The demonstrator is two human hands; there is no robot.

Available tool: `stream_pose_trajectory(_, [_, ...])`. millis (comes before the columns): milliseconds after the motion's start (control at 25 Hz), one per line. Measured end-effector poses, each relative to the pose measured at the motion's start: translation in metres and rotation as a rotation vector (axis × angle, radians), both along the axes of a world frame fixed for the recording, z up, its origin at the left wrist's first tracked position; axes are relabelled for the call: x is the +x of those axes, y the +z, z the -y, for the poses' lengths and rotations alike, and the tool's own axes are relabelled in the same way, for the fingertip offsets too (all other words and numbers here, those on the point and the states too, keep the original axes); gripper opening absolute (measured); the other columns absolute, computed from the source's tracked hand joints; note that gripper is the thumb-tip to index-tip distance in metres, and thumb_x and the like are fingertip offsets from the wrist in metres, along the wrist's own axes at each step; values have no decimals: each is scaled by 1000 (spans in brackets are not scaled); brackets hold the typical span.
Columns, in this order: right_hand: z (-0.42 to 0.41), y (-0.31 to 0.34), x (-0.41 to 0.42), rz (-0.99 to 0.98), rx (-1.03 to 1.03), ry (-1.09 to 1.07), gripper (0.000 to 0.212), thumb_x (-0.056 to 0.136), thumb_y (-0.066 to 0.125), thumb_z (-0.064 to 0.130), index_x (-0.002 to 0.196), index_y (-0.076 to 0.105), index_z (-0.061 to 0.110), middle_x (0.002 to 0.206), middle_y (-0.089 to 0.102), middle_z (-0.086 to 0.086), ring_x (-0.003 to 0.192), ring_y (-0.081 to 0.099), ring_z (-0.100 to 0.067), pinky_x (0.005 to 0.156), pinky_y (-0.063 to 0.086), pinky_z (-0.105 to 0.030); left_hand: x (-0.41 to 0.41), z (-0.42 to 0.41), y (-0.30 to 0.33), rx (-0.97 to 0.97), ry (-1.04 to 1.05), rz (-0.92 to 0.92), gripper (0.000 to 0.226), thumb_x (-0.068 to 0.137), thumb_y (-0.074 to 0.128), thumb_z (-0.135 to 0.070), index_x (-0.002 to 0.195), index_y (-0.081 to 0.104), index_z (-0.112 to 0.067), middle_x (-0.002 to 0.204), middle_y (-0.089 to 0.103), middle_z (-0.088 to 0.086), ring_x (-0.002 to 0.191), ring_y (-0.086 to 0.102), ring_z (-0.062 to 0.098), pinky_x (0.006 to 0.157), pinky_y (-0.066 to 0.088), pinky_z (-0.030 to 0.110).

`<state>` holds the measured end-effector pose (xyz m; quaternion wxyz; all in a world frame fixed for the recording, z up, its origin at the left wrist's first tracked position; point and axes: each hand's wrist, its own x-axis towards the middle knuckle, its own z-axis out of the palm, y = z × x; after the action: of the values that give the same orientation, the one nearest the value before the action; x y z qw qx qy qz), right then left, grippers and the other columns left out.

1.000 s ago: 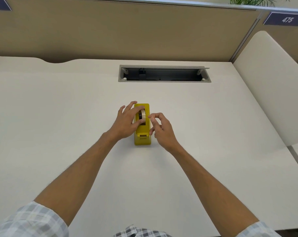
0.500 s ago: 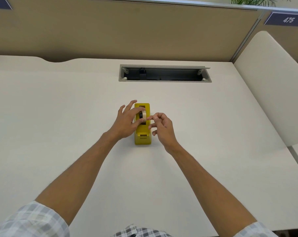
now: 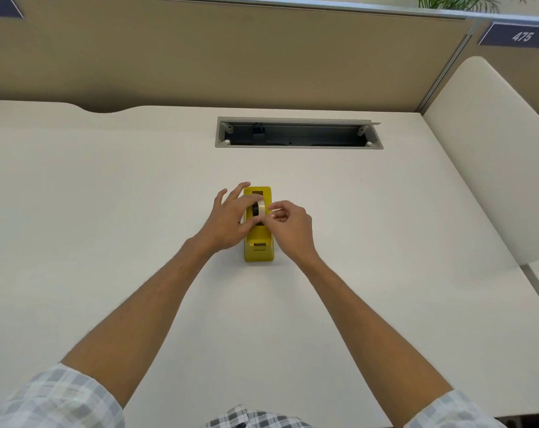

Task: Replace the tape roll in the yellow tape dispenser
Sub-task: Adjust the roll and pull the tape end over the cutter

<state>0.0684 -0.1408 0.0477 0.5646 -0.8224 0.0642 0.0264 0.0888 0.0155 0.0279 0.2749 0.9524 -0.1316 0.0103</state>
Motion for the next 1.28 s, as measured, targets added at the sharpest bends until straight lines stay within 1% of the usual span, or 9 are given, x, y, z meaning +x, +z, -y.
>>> stream_pose_trajectory(80, [-6, 1, 1, 26, -120, -24, 15, 79, 74, 22, 91, 74, 13, 74, 69, 3, 75, 66, -14, 72, 53, -29, 0, 0, 0, 0, -9, 15, 41, 95, 52, -36, 135, 48, -25, 157, 26, 5, 145, 22, 22, 119, 3, 46])
stream_pose_trajectory(200, [-15, 3, 1, 36, -272, -73, 8, 80, 69, 18, 82, 75, 15, 72, 68, 3, 74, 64, -19, 66, 47, -28, -3, 0, -1, 17, -5, 57, 39, 96, 52, -33, 134, 50, -24, 156, 28, 6, 145, 22, 21, 119, 3, 45])
stream_pose_trajectory(400, [-20, 5, -2, 27, -416, -74, 16, 83, 59, 13, 77, 73, 10, 74, 70, -7, 70, 62, -27, 63, 48, -33, -4, 0, -2, 26, -13, 86, 39, 96, 53, -32, 133, 50, -22, 155, 30, 7, 146, 20, 20, 119, 3, 45])
stream_pose_trajectory(600, [-19, 8, -3, 61, -523, 2, 21, 87, 55, 17, 78, 72, 8, 73, 69, -7, 67, 62, -27, 60, 50, -34, -3, -1, 0, 45, -20, 69, 41, 95, 53, -34, 134, 49, -23, 156, 27, 6, 147, 18, 20, 119, 1, 46])
stream_pose_trajectory(760, [-16, 11, 1, -13, -450, -16, 18, 85, 58, 18, 82, 75, 12, 76, 71, -5, 70, 63, -26, 62, 53, -34, -2, -1, 2, 55, -32, 48, 41, 95, 54, -33, 135, 48, -23, 156, 27, 6, 147, 17, 19, 119, 1, 47])
stream_pose_trajectory(880, [-13, 12, 5, -86, -383, -7, 16, 82, 58, 15, 75, 72, 11, 71, 67, -5, 68, 59, -27, 59, 46, -30, -1, -1, 2, 27, -25, 43, 37, 97, 48, -34, 132, 50, -23, 155, 30, 5, 148, 15, 17, 119, -1, 48])
stream_pose_trajectory(1000, [-12, 12, 6, -143, -340, -24, 17, 84, 58, 19, 70, 66, 14, 67, 61, -2, 66, 55, -25, 56, 39, -27, 2, 2, 1, 5, 3, 79, 35, 99, 44, -37, 128, 55, -20, 146, 45, 1, 147, 15, 16, 117, -1, 48])
stream_pose_trajectory(1160, [-9, 8, 9, -267, -254, 3, 19, 87, 60, 24, 76, 69, 11, 75, 64, -2, 71, 57, -24, 61, 42, -28, 7, 2, -1, -101, 59, 53, 31, 96, 52, -33, 123, 60, -20, 138, 54, -2, 143, 24, 16, 117, 7, 48])
stream_pose_trajectory(1280, [-5, 7, 7, -344, -139, 6, 25, 89, 62, 26, 68, 62, 13, 68, 56, -2, 69, 52, -23, 64, 41, -30, 6, 3, -3, -232, 110, 19, 29, 95, 55, -32, 122, 61, -25, 139, 51, 1, 139, 30, 18, 115, 15, 47])
